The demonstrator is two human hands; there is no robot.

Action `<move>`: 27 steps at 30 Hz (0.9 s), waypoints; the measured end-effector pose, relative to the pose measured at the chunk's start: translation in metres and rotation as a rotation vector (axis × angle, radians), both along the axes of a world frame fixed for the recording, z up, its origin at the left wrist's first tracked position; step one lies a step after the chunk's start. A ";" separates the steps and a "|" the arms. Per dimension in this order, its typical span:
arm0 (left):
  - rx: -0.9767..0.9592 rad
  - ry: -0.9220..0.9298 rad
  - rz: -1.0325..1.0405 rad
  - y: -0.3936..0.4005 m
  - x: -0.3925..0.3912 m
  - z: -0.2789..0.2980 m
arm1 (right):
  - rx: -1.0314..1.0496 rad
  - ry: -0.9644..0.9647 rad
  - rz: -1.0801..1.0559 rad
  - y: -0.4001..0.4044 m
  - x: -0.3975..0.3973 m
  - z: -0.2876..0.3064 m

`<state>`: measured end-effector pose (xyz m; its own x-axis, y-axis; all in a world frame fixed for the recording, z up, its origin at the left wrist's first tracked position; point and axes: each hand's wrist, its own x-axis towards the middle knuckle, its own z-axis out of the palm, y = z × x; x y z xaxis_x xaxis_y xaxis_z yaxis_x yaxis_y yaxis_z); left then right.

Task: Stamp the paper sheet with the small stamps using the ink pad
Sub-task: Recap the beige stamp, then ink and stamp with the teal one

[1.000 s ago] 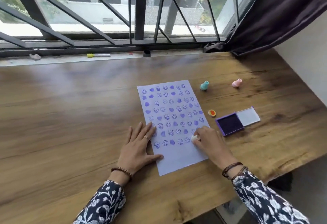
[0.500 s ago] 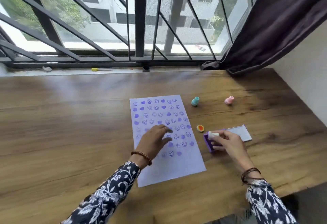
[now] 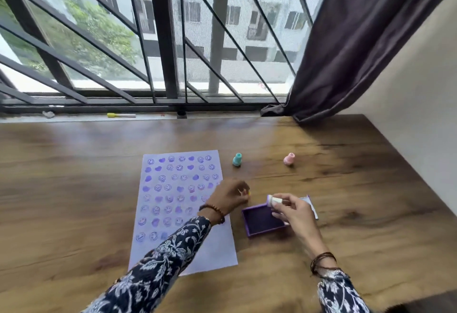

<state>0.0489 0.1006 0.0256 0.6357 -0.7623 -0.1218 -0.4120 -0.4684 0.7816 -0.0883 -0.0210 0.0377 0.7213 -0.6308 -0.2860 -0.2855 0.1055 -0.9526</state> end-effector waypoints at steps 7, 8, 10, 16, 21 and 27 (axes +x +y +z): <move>-0.421 1.009 0.197 0.002 -0.013 0.009 | -0.151 -0.161 0.111 -0.007 0.007 0.009; -0.427 1.018 0.196 0.001 -0.014 0.010 | -0.164 -0.169 0.123 -0.008 0.008 0.010; -0.449 1.040 0.211 -0.002 -0.015 0.011 | -0.181 -0.174 0.156 -0.008 0.009 0.013; -0.480 1.027 0.197 -0.002 -0.013 0.014 | -0.242 -0.160 0.225 -0.012 0.010 0.021; -0.510 1.006 0.166 -0.005 -0.011 0.016 | -0.249 -0.163 0.287 -0.021 0.015 0.032; -0.619 1.124 0.265 -0.014 -0.010 0.006 | -0.078 -0.144 0.269 -0.029 0.027 0.024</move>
<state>0.0389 0.0862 0.0320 0.5556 -0.7508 -0.3572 0.6502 0.1246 0.7494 -0.0613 -0.0497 0.0617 0.8950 -0.4276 -0.1268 -0.1548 -0.0310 -0.9875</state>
